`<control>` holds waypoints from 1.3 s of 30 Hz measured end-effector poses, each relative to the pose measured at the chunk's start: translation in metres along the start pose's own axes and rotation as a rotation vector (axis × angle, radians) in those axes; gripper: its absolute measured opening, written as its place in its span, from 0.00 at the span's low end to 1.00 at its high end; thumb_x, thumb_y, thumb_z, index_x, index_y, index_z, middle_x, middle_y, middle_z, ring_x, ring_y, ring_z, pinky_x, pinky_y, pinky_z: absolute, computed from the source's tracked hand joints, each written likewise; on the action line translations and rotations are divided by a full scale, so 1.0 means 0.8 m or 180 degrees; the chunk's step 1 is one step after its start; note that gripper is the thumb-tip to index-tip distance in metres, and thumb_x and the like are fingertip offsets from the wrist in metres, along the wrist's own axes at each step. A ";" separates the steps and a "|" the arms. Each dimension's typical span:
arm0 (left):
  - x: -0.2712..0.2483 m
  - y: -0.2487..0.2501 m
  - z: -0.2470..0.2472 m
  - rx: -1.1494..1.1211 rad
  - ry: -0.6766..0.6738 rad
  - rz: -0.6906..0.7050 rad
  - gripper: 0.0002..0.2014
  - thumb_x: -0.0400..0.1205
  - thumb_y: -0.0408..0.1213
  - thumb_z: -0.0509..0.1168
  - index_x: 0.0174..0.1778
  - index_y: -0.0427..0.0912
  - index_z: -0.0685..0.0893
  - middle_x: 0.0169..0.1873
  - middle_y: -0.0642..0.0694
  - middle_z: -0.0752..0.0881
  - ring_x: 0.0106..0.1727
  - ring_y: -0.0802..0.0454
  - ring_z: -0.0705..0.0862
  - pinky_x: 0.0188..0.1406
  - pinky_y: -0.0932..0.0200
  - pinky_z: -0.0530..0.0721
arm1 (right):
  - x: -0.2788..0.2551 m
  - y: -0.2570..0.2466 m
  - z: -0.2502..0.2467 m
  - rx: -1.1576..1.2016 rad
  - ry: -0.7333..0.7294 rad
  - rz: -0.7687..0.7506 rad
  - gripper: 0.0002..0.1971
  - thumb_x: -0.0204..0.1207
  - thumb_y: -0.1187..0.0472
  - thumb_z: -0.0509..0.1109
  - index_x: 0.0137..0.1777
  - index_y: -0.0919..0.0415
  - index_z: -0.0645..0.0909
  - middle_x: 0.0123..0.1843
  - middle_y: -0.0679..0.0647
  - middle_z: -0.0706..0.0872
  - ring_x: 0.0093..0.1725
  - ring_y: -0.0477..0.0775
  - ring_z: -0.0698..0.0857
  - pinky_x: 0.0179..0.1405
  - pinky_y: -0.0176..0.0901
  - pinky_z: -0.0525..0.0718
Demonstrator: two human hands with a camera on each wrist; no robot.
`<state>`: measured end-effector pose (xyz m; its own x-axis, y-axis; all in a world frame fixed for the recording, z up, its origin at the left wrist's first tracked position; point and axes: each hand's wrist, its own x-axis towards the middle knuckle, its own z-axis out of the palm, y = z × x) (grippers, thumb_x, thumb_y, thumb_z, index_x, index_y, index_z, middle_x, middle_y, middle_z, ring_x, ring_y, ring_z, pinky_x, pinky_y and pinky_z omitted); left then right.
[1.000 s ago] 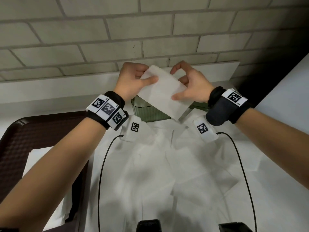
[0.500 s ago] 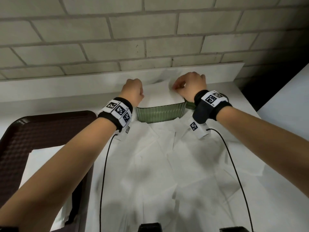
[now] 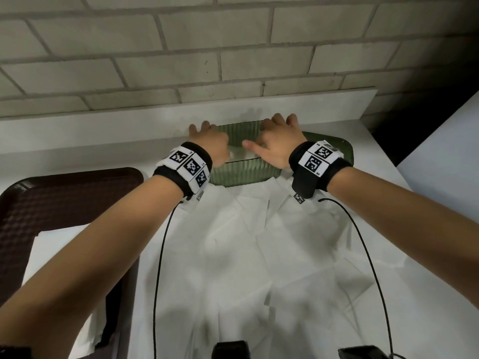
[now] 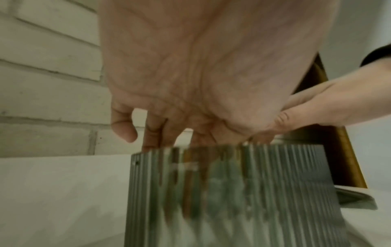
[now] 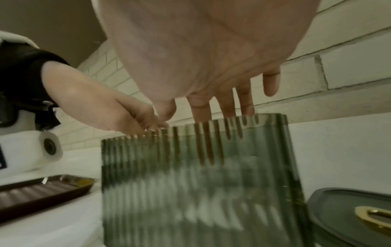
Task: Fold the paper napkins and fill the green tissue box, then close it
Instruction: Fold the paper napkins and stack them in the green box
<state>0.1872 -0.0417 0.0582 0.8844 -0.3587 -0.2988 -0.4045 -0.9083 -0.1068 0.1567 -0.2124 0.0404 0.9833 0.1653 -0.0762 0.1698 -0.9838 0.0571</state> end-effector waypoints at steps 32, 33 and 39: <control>-0.145 0.005 0.092 -0.0945 0.0274 -0.0128 0.10 0.84 0.26 0.53 0.54 0.30 0.79 0.51 0.32 0.80 0.53 0.32 0.83 0.41 0.53 0.73 | -0.138 -0.072 0.066 0.1048 -0.0950 -0.1132 0.17 0.75 0.52 0.71 0.64 0.52 0.85 0.73 0.42 0.79 0.68 0.48 0.80 0.65 0.40 0.76; -0.147 -0.002 0.089 -0.1126 0.0409 -0.0118 0.09 0.84 0.27 0.54 0.44 0.32 0.79 0.42 0.35 0.79 0.48 0.31 0.83 0.39 0.53 0.73 | -0.139 -0.072 0.066 0.1080 -0.0965 -0.1116 0.18 0.75 0.52 0.71 0.64 0.53 0.85 0.73 0.43 0.79 0.68 0.48 0.80 0.67 0.41 0.76; -0.168 -0.036 0.076 -0.2532 0.1174 -0.0091 0.16 0.83 0.34 0.63 0.31 0.28 0.78 0.24 0.42 0.75 0.30 0.47 0.72 0.29 0.59 0.67 | -0.141 -0.073 0.061 0.1727 -0.0688 -0.0678 0.24 0.75 0.50 0.73 0.70 0.55 0.79 0.68 0.48 0.82 0.64 0.47 0.83 0.65 0.42 0.80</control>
<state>0.0655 0.0458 0.0439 0.9663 -0.2552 0.0343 -0.2201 -0.7493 0.6245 0.0327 -0.1768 -0.0028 0.8863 0.4000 -0.2333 0.2475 -0.8350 -0.4914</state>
